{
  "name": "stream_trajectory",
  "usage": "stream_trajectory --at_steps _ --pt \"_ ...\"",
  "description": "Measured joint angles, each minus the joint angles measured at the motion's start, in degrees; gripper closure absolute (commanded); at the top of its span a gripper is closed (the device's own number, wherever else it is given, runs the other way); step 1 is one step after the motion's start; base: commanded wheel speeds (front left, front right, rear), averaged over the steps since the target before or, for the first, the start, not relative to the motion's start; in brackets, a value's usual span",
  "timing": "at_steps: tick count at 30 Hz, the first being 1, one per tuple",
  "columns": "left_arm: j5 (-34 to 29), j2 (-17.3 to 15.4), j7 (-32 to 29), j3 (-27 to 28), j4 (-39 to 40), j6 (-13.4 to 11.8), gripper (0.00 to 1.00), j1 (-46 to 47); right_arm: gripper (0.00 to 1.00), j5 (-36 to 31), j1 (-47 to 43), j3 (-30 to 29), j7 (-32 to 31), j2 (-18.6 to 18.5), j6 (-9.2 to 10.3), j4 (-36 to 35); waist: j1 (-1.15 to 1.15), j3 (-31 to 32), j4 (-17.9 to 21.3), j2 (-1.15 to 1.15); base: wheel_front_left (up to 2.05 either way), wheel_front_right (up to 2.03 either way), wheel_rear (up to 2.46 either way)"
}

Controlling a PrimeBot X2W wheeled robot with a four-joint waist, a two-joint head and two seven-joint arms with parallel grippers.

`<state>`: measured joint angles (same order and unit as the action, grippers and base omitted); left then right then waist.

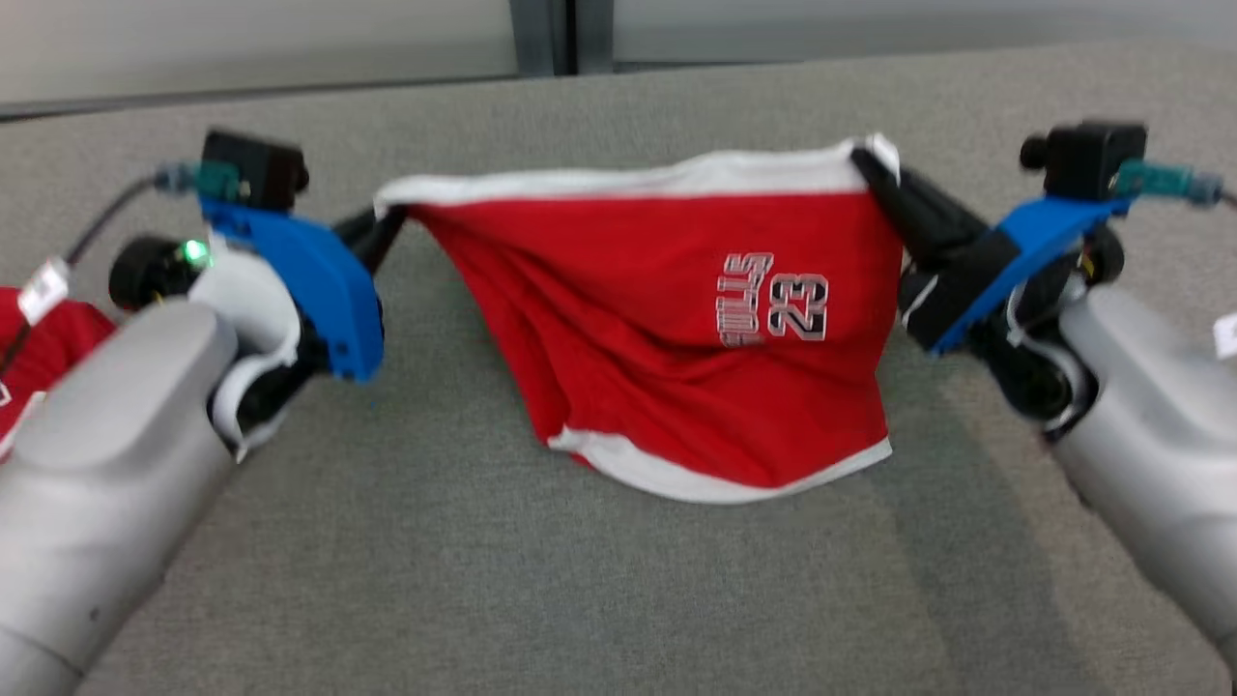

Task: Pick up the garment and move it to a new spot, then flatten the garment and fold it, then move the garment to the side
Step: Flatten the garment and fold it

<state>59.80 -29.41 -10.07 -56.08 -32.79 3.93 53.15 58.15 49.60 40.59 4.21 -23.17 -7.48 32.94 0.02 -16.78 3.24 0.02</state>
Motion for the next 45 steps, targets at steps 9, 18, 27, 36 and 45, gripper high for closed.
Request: stream_trajectory --at_steps 9,18,27,36,45 --pt "-1.6 6.2 -4.2 2.9 -13.0 2.2 1.00 25.6 1.00 2.1 27.0 2.0 1.2 0.3 0.00 9.7 0.02 -11.4 -1.4 0.01 0.00 0.00 0.00" --pt "-5.0 7.9 5.4 3.5 -19.4 3.2 1.00 37.2 1.00 4.2 39.6 3.1 9.2 -0.4 -0.01 11.8 -0.02 -11.2 -2.8 0.00 0.00 0.00 0.00" --pt "-3.0 4.4 8.5 -5.2 -13.7 3.5 1.00 25.3 1.00 6.7 27.7 9.0 10.7 -4.8 -0.01 1.4 -0.03 -3.8 -2.3 -0.02 0.00 0.00 0.00" --pt "7.1 -6.7 -1.2 -15.0 2.0 3.5 1.00 3.6 1.00 11.9 2.7 18.1 9.6 -12.7 -0.01 -9.8 -0.05 7.2 -2.0 -0.03 0.00 0.00 0.00" --pt "10.8 -15.4 -13.3 -17.1 21.8 1.0 1.00 -14.1 1.00 20.0 -13.2 27.4 -3.1 -24.2 -0.01 -23.4 -0.04 15.6 -1.2 -0.04 0.00 0.00 0.00"
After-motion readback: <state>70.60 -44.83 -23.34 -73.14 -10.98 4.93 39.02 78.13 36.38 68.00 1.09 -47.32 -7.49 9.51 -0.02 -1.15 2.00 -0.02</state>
